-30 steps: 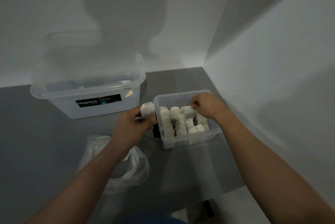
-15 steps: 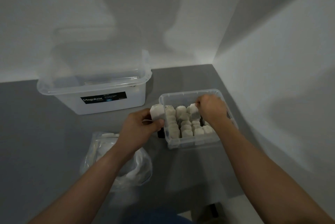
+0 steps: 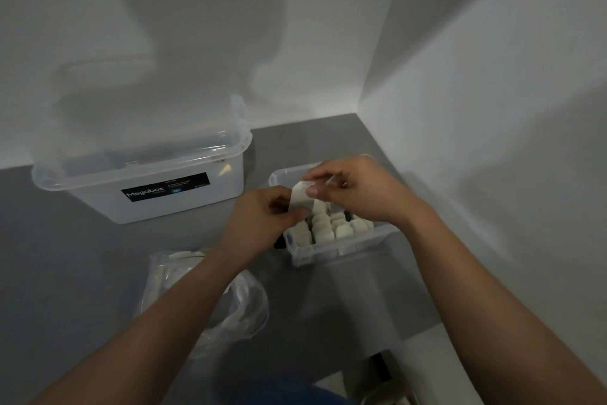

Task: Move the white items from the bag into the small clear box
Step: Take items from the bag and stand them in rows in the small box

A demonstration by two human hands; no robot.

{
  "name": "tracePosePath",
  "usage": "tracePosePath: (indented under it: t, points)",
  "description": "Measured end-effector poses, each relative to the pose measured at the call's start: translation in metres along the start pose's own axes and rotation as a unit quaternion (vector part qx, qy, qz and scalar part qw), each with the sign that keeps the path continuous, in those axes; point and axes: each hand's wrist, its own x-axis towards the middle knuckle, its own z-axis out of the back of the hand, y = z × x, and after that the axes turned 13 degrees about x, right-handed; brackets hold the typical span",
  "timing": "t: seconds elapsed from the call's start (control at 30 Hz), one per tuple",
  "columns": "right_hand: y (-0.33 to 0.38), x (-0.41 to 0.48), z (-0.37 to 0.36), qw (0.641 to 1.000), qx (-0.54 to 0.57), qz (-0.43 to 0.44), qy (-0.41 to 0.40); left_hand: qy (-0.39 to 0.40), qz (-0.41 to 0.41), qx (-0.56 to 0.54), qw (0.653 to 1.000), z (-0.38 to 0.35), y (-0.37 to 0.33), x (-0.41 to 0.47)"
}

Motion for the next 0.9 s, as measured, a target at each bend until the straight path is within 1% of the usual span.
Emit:
tracePosePath:
  t: [0.1, 0.2, 0.23, 0.27, 0.3, 0.33, 0.4, 0.47, 0.53, 0.63, 0.77, 0.9]
  points:
    - [-0.005, 0.002, 0.006, 0.998, -0.039, 0.011, -0.039, -0.010, -0.039, 0.046, 0.998, -0.006, 0.000, 0.007]
    - [-0.020, 0.008, 0.017, 0.988, -0.070, 0.013, -0.139, -0.055, -0.057, 0.184, 0.980, -0.005, 0.008, 0.011]
    - [-0.027, 0.011, 0.021, 0.981, -0.083, 0.006, -0.173, -0.056, -0.060, 0.223, 0.971, -0.003, 0.010, 0.011]
    - [-0.034, 0.015, 0.024, 0.976, -0.099, -0.005, -0.193, -0.041, -0.055, 0.254, 0.965, -0.001, 0.012, 0.011]
    - [-0.042, 0.019, 0.027, 0.973, -0.120, -0.019, -0.195, -0.011, -0.047, 0.284, 0.958, 0.001, 0.015, 0.010]
    - [-0.050, 0.024, 0.029, 0.973, -0.145, -0.034, -0.178, 0.024, -0.038, 0.314, 0.948, 0.003, 0.017, 0.010]
    - [-0.065, 0.032, 0.028, 0.975, -0.182, -0.079, -0.102, 0.075, -0.026, 0.361, 0.929, 0.003, 0.021, 0.008]
    - [-0.078, 0.038, 0.021, 0.973, -0.194, -0.121, -0.023, 0.082, -0.021, 0.386, 0.919, 0.002, 0.025, 0.007]
    - [-0.092, 0.045, 0.012, 0.969, -0.205, -0.140, 0.008, 0.079, -0.018, 0.396, 0.915, 0.001, 0.024, 0.007]
    - [-0.109, 0.052, -0.001, 0.952, -0.253, -0.170, -0.008, 0.080, -0.020, 0.410, 0.908, 0.001, 0.022, 0.007]
    - [-0.120, 0.056, -0.011, 0.948, -0.261, -0.180, -0.041, 0.078, -0.018, 0.416, 0.906, 0.002, 0.021, 0.006]
    - [-0.120, 0.059, -0.014, 0.941, -0.272, -0.194, -0.045, 0.076, -0.017, 0.419, 0.905, 0.002, 0.019, 0.007]
